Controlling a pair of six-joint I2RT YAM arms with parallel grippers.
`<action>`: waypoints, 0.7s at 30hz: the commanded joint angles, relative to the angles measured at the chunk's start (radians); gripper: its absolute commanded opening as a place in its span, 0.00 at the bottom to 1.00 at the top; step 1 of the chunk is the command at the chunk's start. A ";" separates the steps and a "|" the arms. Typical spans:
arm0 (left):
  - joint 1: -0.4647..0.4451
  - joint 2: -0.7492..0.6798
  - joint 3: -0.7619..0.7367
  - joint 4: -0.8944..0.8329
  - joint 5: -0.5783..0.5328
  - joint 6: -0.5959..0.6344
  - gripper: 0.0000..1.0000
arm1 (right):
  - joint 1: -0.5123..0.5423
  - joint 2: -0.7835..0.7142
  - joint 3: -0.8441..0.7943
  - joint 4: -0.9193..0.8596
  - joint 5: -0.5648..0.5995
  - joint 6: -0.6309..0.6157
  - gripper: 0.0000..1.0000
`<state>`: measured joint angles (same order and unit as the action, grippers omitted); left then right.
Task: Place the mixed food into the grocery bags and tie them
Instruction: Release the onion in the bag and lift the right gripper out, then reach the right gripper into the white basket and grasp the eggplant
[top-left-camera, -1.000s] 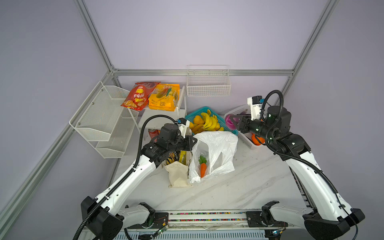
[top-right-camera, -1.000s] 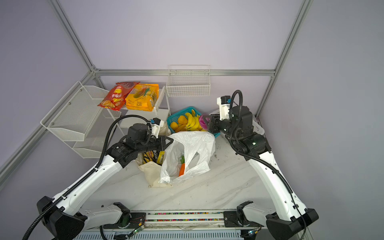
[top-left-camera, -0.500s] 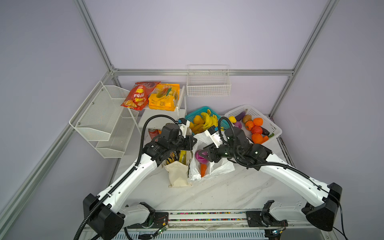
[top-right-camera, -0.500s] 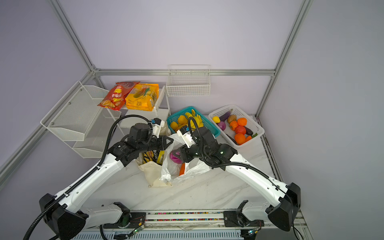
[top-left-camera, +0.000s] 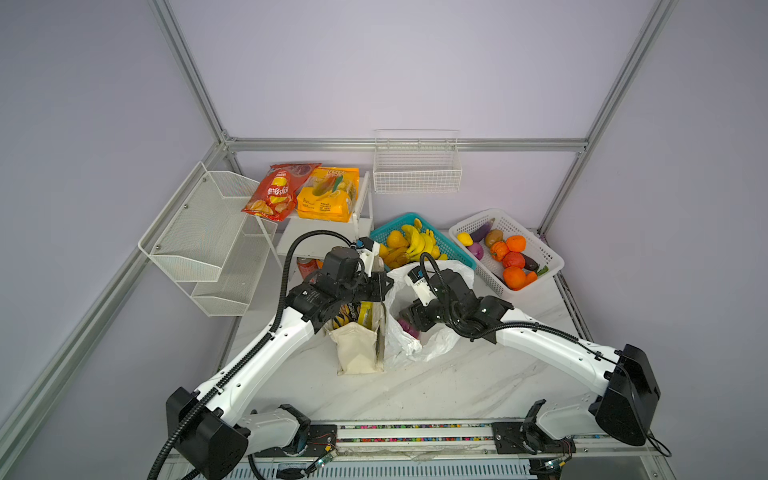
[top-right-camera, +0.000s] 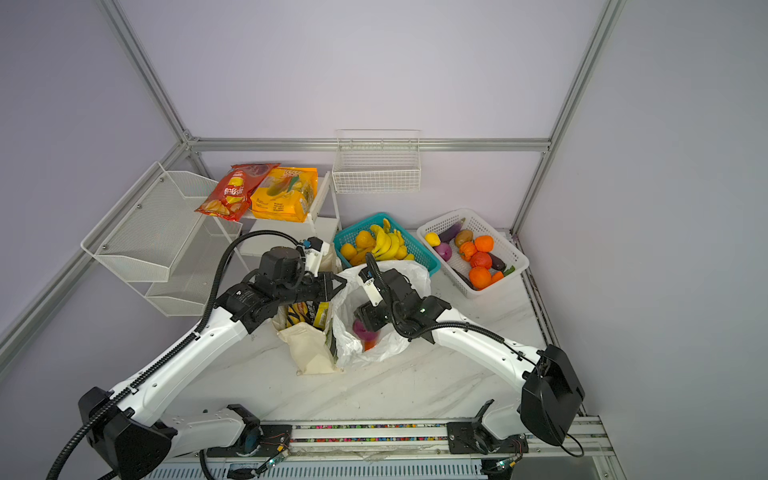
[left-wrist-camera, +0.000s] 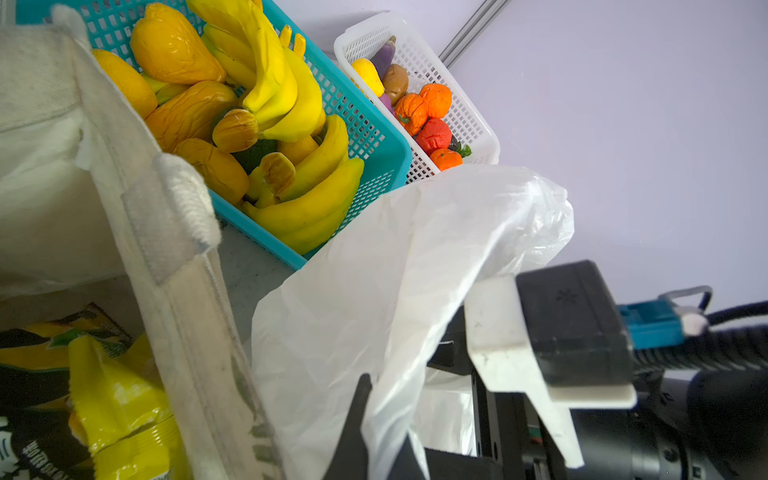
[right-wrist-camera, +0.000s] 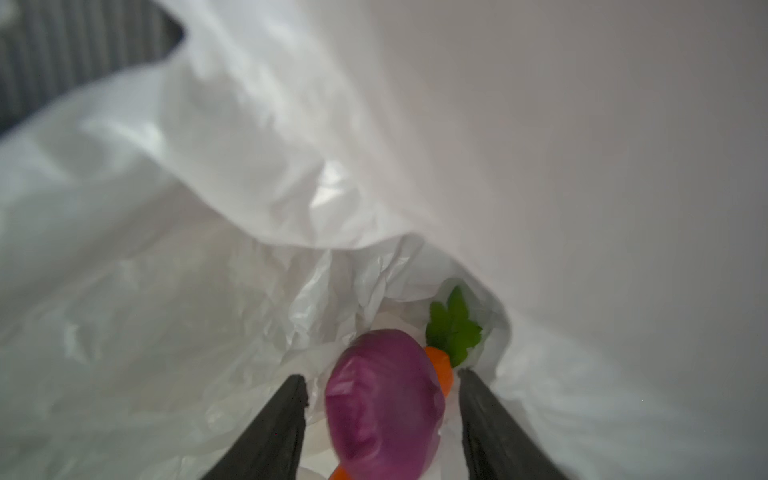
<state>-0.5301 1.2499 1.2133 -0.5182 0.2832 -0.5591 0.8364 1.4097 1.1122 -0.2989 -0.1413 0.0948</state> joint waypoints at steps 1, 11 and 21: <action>0.009 -0.007 0.089 0.012 0.010 0.011 0.00 | 0.003 -0.031 0.010 0.045 0.026 -0.010 0.67; 0.016 -0.002 0.084 0.002 -0.021 0.022 0.00 | -0.013 -0.223 0.109 0.014 -0.101 0.033 0.68; 0.026 0.000 0.075 0.007 -0.026 0.015 0.00 | -0.453 -0.281 0.216 0.021 -0.272 0.173 0.67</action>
<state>-0.5106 1.2503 1.2133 -0.5331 0.2569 -0.5564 0.5060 1.0981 1.3193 -0.2714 -0.3641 0.1993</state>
